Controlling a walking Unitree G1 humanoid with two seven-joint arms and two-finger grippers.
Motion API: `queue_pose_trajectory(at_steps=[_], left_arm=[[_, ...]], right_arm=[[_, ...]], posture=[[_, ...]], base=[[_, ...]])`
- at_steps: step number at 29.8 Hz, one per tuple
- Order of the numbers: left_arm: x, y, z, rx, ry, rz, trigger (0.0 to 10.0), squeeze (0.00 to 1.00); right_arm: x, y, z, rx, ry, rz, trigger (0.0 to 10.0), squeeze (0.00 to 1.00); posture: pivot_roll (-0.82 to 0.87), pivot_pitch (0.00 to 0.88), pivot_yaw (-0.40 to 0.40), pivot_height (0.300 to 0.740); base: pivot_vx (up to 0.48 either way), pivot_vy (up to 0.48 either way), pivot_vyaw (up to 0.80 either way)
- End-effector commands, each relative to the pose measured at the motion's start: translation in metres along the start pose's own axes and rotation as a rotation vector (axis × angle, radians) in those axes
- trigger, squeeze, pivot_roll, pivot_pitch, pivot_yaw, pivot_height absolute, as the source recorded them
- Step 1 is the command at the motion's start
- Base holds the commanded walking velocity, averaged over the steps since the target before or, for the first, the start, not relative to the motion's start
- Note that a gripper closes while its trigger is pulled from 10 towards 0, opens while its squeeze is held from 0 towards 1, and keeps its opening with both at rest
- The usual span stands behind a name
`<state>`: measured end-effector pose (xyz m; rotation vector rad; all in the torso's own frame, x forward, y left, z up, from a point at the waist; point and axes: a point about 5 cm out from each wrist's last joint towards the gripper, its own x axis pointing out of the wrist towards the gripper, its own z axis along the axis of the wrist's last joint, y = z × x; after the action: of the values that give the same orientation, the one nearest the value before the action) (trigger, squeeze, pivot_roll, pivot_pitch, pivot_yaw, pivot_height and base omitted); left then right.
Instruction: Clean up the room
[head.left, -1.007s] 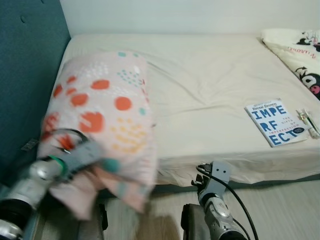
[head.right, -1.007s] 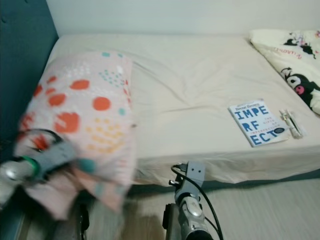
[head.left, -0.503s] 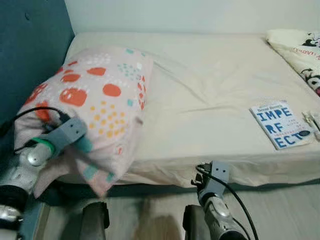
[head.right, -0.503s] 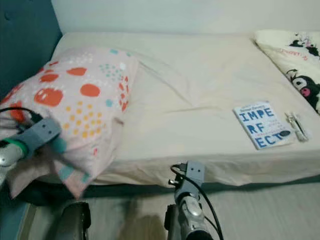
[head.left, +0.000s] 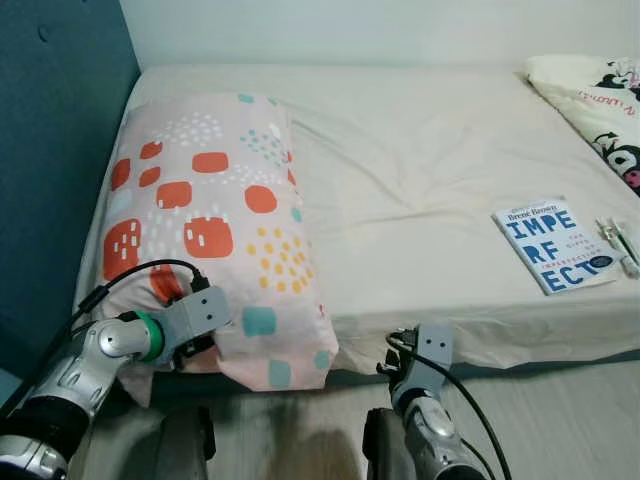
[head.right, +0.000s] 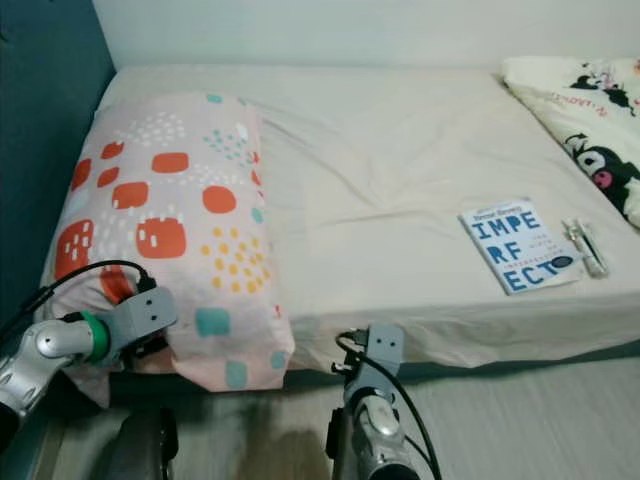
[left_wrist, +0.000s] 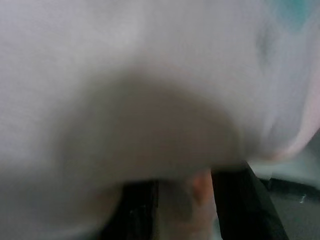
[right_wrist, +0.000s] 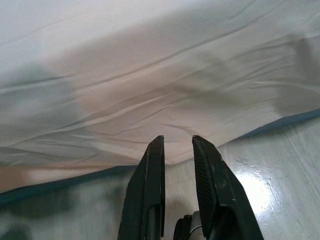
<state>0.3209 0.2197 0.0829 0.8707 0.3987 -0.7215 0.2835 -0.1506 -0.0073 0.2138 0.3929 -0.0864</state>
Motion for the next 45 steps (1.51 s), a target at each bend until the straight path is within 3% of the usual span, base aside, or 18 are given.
queue_pose_trajectory(at_steps=[1,6,10,15,19,23,24,27,28,29,30,31,34,35,39,41,43,45], left_arm=[[-0.003,0.012,-0.02,0.044,0.153,0.094,0.0,0.0],[-0.001,0.042,-0.01,0.124,0.197,0.332,0.0,0.0],[0.005,0.061,0.017,0.153,0.107,0.528,0.0,0.0],[0.023,0.058,0.052,0.119,-0.049,0.553,0.0,0.0],[0.041,0.036,0.076,0.026,-0.178,0.434,0.0,0.0],[0.041,0.041,0.079,0.097,-0.156,0.524,0.0,0.0],[0.033,0.058,0.074,0.215,-0.068,0.657,0.0,0.0],[0.021,0.077,0.071,0.257,-0.019,0.786,0.0,0.0],[0.018,0.081,0.072,0.264,-0.02,0.806,1.0,0.0],[0.017,0.084,0.073,0.27,-0.021,0.816,1.0,0.0],[0.017,0.083,0.074,0.282,-0.038,0.803,3.5,0.0],[0.018,0.08,0.076,0.293,-0.064,0.789,4.5,0.0],[0.019,0.078,0.077,0.298,-0.081,0.779,4.5,0.0],[0.025,0.063,0.079,0.236,-0.167,0.709,10.0,0.0],[0.032,0.047,0.081,0.148,-0.244,0.603,10.0,0.0],[0.041,0.024,0.082,0.058,-0.302,0.453,10.0,0.0],[0.043,0.018,0.082,0.04,-0.313,0.418,10.0,0.0],[0.045,0.0,0.072,-0.061,-0.313,0.274,10.0,0.0]], right_arm=[[-0.004,-0.002,-0.007,-0.009,0.015,-0.003,10.0,0.0],[-0.004,-0.003,-0.008,-0.011,0.013,-0.005,10.0,0.0],[-0.005,-0.005,-0.008,-0.012,0.006,-0.014,10.0,0.0],[-0.007,-0.007,-0.01,-0.011,0.0,-0.027,10.0,0.0],[-0.008,-0.008,-0.01,-0.011,-0.007,-0.038,10.0,0.0],[-0.008,-0.01,-0.009,-0.012,-0.009,-0.042,10.0,0.0],[-0.007,-0.009,-0.008,-0.016,-0.01,-0.036,10.0,0.0],[-0.007,-0.008,-0.008,-0.018,-0.01,-0.031,10.0,0.0],[-0.007,-0.008,-0.008,-0.017,-0.009,-0.03,10.0,0.0],[-0.007,-0.007,-0.008,-0.017,-0.008,-0.029,10.0,0.0],[-0.007,-0.006,-0.008,-0.017,-0.007,-0.027,10.0,0.0],[-0.007,-0.005,-0.009,-0.018,-0.005,-0.024,10.0,0.0],[-0.007,-0.004,-0.009,-0.019,-0.004,-0.022,10.0,0.0],[-0.005,-0.002,-0.007,-0.021,-0.006,-0.017,10.0,0.0],[-0.004,-0.001,-0.005,-0.022,-0.007,-0.014,10.0,0.0],[-0.003,-0.001,-0.004,-0.023,-0.005,-0.012,10.0,0.0],[-0.003,-0.001,-0.004,-0.024,-0.004,-0.011,10.0,0.0],[-0.003,0.0,-0.004,-0.023,-0.002,-0.007,10.0,0.0]], posture=[[0.06,0.05,0.019,0.541],[0.05,0.057,0.027,0.541],[0.04,0.062,0.036,0.541],[0.03,0.066,0.044,0.541],[0.02,0.069,0.061,0.541],[0.02,0.073,0.055,0.541],[0.02,0.071,0.056,0.541],[0.02,0.068,0.056,0.541],[0.02,0.062,0.053,0.541],[0.02,0.062,0.053,0.541],[0.03,0.06,0.05,0.541],[0.03,0.055,0.049,0.541],[0.03,0.055,0.049,0.541],[0.03,0.048,0.046,0.541],[0.03,0.044,0.044,0.541],[0.04,0.042,0.041,0.541],[0.04,0.042,0.041,0.541],[0.05,0.034,0.046,0.541]], base=[[0.0,0.0,0.0],[0.0,0.0,0.0],[0.0,0.0,0.0],[0.0,0.0,0.0],[0.0,0.0,0.0],[0.0,0.0,0.0],[0.0,0.0,0.0],[0.0,0.0,0.0],[0.0,0.0,0.0],[0.0,0.0,0.0],[0.0,0.0,0.0],[0.0,0.0,0.0],[0.0,0.0,0.0],[0.0,0.0,0.0],[0.0,0.0,0.0],[0.0,0.0,0.0],[0.0,0.0,0.0],[0.0,0.0,0.0]])
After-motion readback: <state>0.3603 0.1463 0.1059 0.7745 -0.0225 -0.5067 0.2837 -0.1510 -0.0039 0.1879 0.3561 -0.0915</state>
